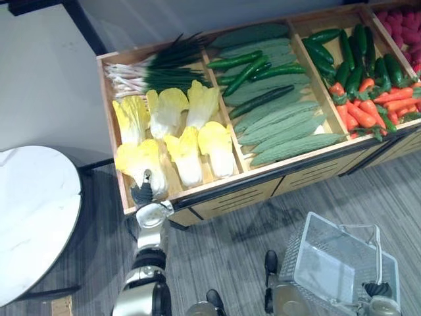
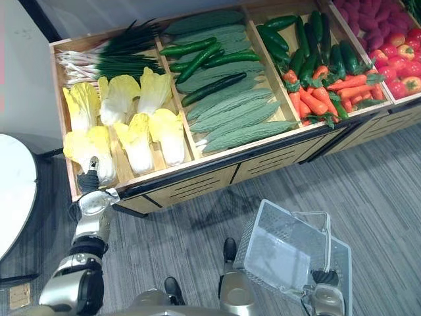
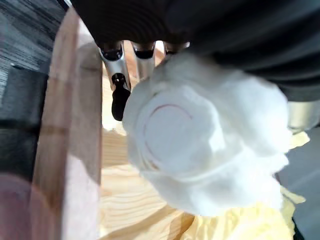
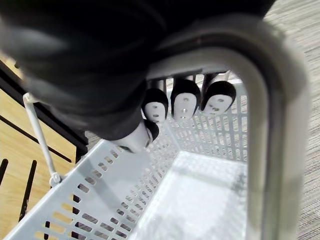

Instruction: Pick vegetable in the basket

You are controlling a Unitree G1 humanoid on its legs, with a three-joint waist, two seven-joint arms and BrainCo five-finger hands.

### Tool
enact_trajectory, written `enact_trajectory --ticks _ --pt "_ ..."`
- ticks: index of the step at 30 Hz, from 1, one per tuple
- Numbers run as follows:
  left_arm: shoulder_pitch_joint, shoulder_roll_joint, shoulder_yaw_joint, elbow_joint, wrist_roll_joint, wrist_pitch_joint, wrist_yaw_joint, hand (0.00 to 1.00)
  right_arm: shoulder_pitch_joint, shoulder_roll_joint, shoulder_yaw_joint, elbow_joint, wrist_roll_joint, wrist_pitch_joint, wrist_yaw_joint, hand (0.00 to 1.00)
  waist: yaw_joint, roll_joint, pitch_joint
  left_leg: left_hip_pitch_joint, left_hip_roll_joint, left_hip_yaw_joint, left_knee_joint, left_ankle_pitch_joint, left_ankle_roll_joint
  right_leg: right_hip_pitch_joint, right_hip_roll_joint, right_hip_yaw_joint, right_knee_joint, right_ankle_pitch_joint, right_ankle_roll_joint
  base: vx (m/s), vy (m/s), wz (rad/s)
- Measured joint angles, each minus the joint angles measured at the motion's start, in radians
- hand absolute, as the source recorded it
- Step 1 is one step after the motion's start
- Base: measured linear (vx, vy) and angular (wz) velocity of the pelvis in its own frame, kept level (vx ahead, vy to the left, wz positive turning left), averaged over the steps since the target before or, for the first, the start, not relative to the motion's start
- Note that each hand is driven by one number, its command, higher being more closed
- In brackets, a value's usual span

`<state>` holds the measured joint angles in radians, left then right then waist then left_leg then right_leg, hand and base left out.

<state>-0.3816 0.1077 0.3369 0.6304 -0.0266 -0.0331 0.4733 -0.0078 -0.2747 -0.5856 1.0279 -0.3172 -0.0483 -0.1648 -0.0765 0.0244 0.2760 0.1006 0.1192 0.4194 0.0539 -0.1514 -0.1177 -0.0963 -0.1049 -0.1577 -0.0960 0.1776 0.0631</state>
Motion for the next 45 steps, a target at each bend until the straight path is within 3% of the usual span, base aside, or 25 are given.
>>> enact_trajectory --ticks 6,10,14,19,25,32,41,45 --pt "0.105 -0.032 -0.02 -0.215 0.025 0.011 0.027 1.0 0.02 0.014 -0.004 -0.005 -0.028 0.0 0.0 1.0 0.013 0.002 -0.019 0.008 0.008 -0.014 -0.001 0.003 0.004 0.016 0.005 -0.01 -0.003 0.001 0.0 -0.05 -0.033 0.06" --pt "0.137 -0.051 -0.021 -0.366 0.123 0.014 0.038 1.0 0.053 0.017 -0.004 -0.012 -0.038 0.0 0.002 1.0 0.026 0.003 -0.076 0.011 0.014 -0.012 -0.002 0.003 0.004 0.025 0.014 -0.008 -0.008 0.001 0.0 -0.02 -0.017 -0.01" --pt "0.153 -0.051 -0.034 -0.551 0.211 0.014 0.042 1.0 0.051 0.012 0.007 -0.027 -0.063 -0.001 0.017 1.0 0.033 -0.004 -0.092 0.031 0.012 0.012 -0.005 0.001 0.005 0.029 0.02 0.022 -0.009 0.006 0.004 -0.03 -0.006 -0.18" --pt "0.183 0.024 -0.07 -0.713 0.318 0.006 0.033 1.0 0.051 -0.106 0.118 -0.105 -0.123 -0.012 0.068 1.0 0.038 -0.004 -0.107 0.057 0.008 0.097 0.005 -0.028 0.006 0.009 0.037 0.108 -0.01 0.017 0.01 -0.04 -0.006 -0.52" --pt "0.226 0.093 -0.215 -0.836 0.358 -0.061 -0.078 1.0 0.015 -0.309 0.261 -0.17 -0.189 -0.073 0.128 1.0 0.023 -0.007 -0.124 0.112 -0.01 0.207 0.003 -0.051 0.009 -0.01 0.056 0.229 -0.01 0.045 0.02 -0.02 0.013 -0.57" --pt "0.275 0.157 -0.35 -0.884 0.343 -0.141 -0.214 1.0 0.005 -0.445 0.448 -0.304 -0.196 -0.129 0.187 1.0 0.004 -0.004 -0.126 0.148 -0.03 0.338 0.022 -0.089 0.01 -0.037 0.081 0.363 -0.01 0.071 0.035 -0.06 0.0 -0.63" --pt "0.24 0.307 -0.626 -0.935 0.156 -0.213 -0.34 1.0 0.044 -0.592 0.534 -0.553 -0.181 -0.154 0.24 1.0 -0.002 0.022 -0.142 0.164 -0.002 0.483 0.108 -0.156 -0.01 -0.058 0.126 0.476 -0.01 0.087 0.045 0.0 -0.025 -0.44" --pt "0.126 0.378 -0.774 -0.937 0.085 -0.248 -0.405 1.0 0.049 -0.64 0.598 -0.696 -0.142 -0.206 0.242 1.0 -0.003 0.032 -0.154 0.173 0.032 0.553 0.149 -0.177 -0.031 -0.06 0.165 0.519 -0.01 0.096 0.042 0.06 -0.06 -0.36"
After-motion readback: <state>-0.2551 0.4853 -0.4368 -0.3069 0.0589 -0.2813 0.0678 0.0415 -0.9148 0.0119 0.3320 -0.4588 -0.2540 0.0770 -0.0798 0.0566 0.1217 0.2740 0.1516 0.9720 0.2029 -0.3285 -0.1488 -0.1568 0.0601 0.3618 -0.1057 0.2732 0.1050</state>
